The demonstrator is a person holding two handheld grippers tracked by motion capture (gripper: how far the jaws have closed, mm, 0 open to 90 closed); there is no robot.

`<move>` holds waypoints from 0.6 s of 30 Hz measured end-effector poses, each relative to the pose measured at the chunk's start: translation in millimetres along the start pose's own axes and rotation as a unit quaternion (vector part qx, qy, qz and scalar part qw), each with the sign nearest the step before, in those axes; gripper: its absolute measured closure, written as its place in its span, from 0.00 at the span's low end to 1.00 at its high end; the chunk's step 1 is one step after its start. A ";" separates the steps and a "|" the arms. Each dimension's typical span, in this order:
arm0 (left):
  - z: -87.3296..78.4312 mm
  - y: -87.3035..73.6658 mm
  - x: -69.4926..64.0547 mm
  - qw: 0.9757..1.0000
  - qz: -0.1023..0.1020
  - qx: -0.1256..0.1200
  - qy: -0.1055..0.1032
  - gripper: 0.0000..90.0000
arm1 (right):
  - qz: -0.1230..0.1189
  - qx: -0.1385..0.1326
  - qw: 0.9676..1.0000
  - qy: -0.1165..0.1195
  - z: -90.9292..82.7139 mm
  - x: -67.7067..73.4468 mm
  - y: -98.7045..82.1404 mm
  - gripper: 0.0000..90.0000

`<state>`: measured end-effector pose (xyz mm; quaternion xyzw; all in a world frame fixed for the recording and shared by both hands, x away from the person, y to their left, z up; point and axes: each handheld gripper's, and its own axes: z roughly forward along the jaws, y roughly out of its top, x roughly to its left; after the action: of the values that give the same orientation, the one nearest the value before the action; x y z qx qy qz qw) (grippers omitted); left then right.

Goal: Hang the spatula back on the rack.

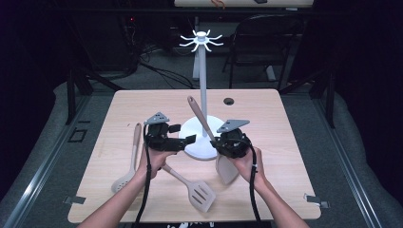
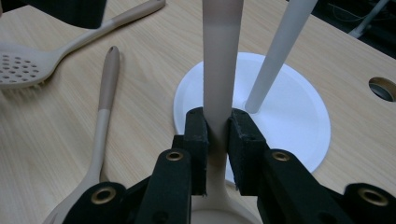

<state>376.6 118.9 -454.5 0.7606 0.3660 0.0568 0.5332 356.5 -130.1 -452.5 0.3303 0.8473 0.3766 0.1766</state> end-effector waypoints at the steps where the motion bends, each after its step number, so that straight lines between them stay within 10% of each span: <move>1: 2.1 0.4 -1.1 1.000 -0.003 -0.003 -0.009 0.20 | 0.000 0.000 1.000 0.000 0.0 0.0 0.0 0.87; 18: 29.0 6.2 -16.2 0.998 0.003 -0.028 -0.065 0.72 | -0.004 -0.012 1.000 -0.001 6.7 7.9 9.4 0.87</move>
<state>381.8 85.6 -456.6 0.7488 0.3267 0.0190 0.5764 358.4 -116.5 -450.2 0.3248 0.8440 0.3855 0.1829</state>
